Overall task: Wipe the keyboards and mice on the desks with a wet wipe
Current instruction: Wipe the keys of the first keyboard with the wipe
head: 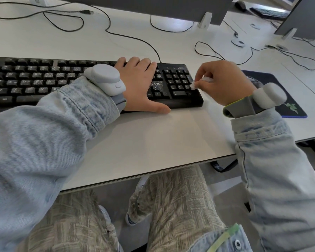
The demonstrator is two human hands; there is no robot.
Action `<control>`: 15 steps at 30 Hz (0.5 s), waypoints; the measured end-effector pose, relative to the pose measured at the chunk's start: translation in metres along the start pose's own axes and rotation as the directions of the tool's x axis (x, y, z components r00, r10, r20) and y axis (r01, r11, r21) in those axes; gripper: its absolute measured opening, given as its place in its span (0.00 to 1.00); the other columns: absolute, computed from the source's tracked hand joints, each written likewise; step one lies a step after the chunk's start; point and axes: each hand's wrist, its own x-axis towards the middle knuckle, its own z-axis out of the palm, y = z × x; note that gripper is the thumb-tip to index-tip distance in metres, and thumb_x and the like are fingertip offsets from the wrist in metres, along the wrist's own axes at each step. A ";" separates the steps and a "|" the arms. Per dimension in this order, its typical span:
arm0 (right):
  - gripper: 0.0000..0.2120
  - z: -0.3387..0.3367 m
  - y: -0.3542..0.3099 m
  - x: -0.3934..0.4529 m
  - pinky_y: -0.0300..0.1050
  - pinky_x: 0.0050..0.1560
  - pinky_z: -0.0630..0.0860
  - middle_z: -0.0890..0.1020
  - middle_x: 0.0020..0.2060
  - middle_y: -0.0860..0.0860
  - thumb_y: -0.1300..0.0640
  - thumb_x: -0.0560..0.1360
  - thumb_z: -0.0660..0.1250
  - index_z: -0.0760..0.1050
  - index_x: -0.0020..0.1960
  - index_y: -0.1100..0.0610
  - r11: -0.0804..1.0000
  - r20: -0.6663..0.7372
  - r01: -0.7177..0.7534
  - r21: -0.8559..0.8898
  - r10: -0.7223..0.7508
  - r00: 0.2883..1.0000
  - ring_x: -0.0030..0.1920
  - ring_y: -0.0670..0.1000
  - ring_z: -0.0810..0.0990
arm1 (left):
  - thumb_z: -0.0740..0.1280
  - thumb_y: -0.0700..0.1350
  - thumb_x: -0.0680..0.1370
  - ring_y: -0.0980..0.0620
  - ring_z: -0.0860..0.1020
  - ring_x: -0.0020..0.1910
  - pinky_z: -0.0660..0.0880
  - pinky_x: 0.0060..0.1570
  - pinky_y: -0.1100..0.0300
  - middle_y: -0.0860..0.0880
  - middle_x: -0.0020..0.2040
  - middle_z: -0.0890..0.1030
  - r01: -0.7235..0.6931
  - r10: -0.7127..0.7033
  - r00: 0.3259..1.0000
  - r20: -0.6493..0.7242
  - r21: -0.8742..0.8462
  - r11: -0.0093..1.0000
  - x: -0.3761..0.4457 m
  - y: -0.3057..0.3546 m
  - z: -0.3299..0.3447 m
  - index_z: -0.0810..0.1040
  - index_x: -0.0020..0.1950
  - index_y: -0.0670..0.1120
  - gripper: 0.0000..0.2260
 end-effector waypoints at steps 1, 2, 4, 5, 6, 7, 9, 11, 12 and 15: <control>0.07 -0.001 0.002 -0.001 0.40 0.38 0.62 0.74 0.31 0.44 0.51 0.73 0.70 0.80 0.43 0.54 1.000 -0.019 -0.014 0.002 0.014 1.000 0.36 0.47 0.72 | 0.46 0.85 0.57 0.43 0.64 0.72 0.59 0.73 0.44 0.46 0.76 0.64 0.001 -0.001 1.000 0.001 0.003 1.000 0.000 0.000 0.000 0.56 0.79 0.42 0.63; 0.07 -0.002 0.002 -0.003 0.41 0.39 0.63 0.75 0.31 0.45 0.50 0.73 0.69 0.80 0.43 0.55 1.000 -0.045 -0.021 0.016 0.021 0.999 0.37 0.48 0.73 | 0.45 0.85 0.57 0.43 0.64 0.73 0.59 0.73 0.44 0.46 0.76 0.64 0.001 -0.002 1.000 0.002 0.006 1.000 0.000 -0.001 0.000 0.55 0.79 0.42 0.63; 0.07 -0.002 -0.002 -0.004 0.40 0.38 0.65 0.77 0.32 0.46 0.51 0.73 0.68 0.79 0.43 0.54 0.998 -0.090 -0.015 0.065 0.021 0.996 0.36 0.47 0.73 | 0.45 0.85 0.57 0.43 0.63 0.73 0.59 0.73 0.44 0.46 0.76 0.63 0.002 -0.002 1.000 0.007 0.010 1.000 0.000 -0.001 0.000 0.55 0.80 0.42 0.63; 0.06 -0.001 -0.007 -0.006 0.38 0.37 0.65 0.78 0.31 0.45 0.51 0.73 0.68 0.79 0.43 0.54 0.996 -0.100 -0.003 0.092 0.013 0.995 0.35 0.45 0.73 | 0.45 0.85 0.57 0.43 0.63 0.73 0.59 0.73 0.44 0.46 0.76 0.63 0.001 -0.001 1.000 0.008 0.010 1.000 0.000 -0.001 0.000 0.55 0.80 0.42 0.63; 0.06 0.000 -0.012 -0.006 0.36 0.36 0.66 0.77 0.31 0.44 0.51 0.73 0.68 0.79 0.43 0.53 0.993 -0.105 0.014 0.116 -0.002 0.994 0.34 0.44 0.73 | 0.45 0.85 0.57 0.43 0.64 0.73 0.59 0.73 0.44 0.46 0.76 0.64 0.001 -0.001 1.000 0.007 0.010 1.000 0.000 0.000 0.000 0.55 0.79 0.42 0.64; 0.06 0.002 -0.017 -0.007 0.36 0.36 0.66 0.77 0.30 0.44 0.51 0.73 0.68 0.79 0.43 0.53 0.990 -0.106 0.035 0.137 -0.020 0.994 0.33 0.44 0.73 | 0.45 0.85 0.57 0.43 0.64 0.72 0.59 0.73 0.44 0.46 0.76 0.64 0.001 -0.001 1.000 0.003 0.010 1.000 0.000 0.000 0.000 0.56 0.79 0.42 0.64; 0.05 0.007 -0.025 -0.009 0.39 0.37 0.68 0.76 0.30 0.44 0.51 0.73 0.68 0.79 0.43 0.52 0.985 -0.084 0.072 0.157 -0.059 0.995 0.33 0.43 0.72 | 0.45 0.86 0.57 0.43 0.65 0.72 0.60 0.72 0.44 0.46 0.75 0.65 0.000 0.000 1.000 -0.006 0.011 1.000 0.000 0.000 0.001 0.56 0.79 0.41 0.64; 0.06 0.009 -0.027 -0.011 0.40 0.38 0.68 0.75 0.31 0.45 0.50 0.73 0.69 0.79 0.44 0.53 0.983 -0.033 0.089 0.161 -0.085 0.996 0.33 0.44 0.72 | 0.46 0.86 0.57 0.43 0.65 0.71 0.60 0.72 0.44 0.46 0.74 0.66 -0.001 0.001 1.000 -0.009 0.006 1.000 0.000 -0.001 0.001 0.57 0.79 0.41 0.63; 0.06 0.009 -0.025 -0.012 0.39 0.37 0.68 0.75 0.30 0.45 0.50 0.72 0.70 0.79 0.44 0.53 0.983 -0.008 0.084 0.160 -0.084 0.996 0.33 0.44 0.72 | 0.46 0.86 0.57 0.43 0.65 0.71 0.60 0.72 0.44 0.47 0.74 0.66 -0.003 0.003 1.000 -0.009 0.003 1.000 0.000 -0.001 0.001 0.57 0.78 0.41 0.63; 0.07 0.003 -0.014 -0.017 0.30 0.33 0.65 0.75 0.29 0.45 0.49 0.73 0.70 0.79 0.42 0.52 0.991 0.040 0.043 0.125 -0.048 0.998 0.32 0.43 0.72 | 0.46 0.85 0.58 0.43 0.65 0.71 0.60 0.72 0.44 0.47 0.74 0.66 -0.008 0.008 1.000 -0.014 0.003 1.000 0.000 -0.001 0.001 0.57 0.78 0.41 0.63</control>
